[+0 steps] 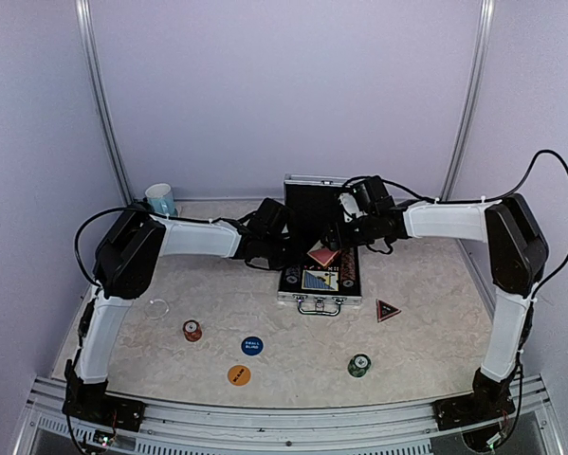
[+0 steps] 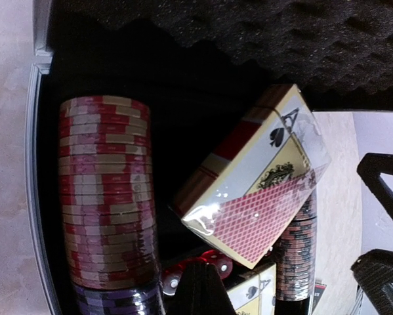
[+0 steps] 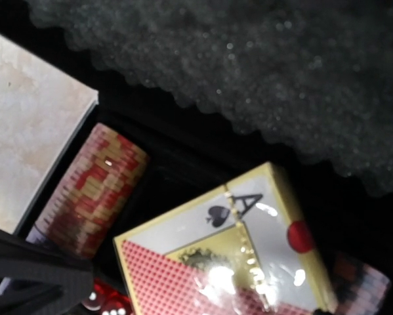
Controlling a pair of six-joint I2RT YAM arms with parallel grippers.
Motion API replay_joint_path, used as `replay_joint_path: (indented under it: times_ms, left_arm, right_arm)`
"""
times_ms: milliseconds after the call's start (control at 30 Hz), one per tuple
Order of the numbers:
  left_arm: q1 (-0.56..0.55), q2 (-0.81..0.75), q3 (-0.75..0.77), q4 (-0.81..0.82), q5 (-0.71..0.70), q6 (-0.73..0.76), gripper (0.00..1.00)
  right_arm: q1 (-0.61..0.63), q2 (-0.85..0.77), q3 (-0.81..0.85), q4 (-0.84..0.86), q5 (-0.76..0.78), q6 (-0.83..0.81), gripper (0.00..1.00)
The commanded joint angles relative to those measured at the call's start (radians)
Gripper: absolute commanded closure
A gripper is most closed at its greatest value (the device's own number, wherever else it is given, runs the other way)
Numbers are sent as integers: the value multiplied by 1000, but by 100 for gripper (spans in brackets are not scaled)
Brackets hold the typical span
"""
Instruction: Pack up texas hold em set
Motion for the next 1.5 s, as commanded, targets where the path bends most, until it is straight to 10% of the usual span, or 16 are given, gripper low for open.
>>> replay_joint_path:
  times_ms: [0,367,600,1467]
  left_arm:
    - [-4,25,29,-24,-19,-8,100]
    - [-7,38,36,-19,-15,-16,100]
    - [-4,57,51,-29,-36,-20,100]
    - [2,98,107,-73,-50,-27,100]
  right_arm:
    - [-11,26,29,27,8,0,26]
    - [-11,-100,-210,250,-50,24,47]
    - [-12,-150,-310,373,-2,-19,100]
    - [-11,-5,-245,416,277,-196,100]
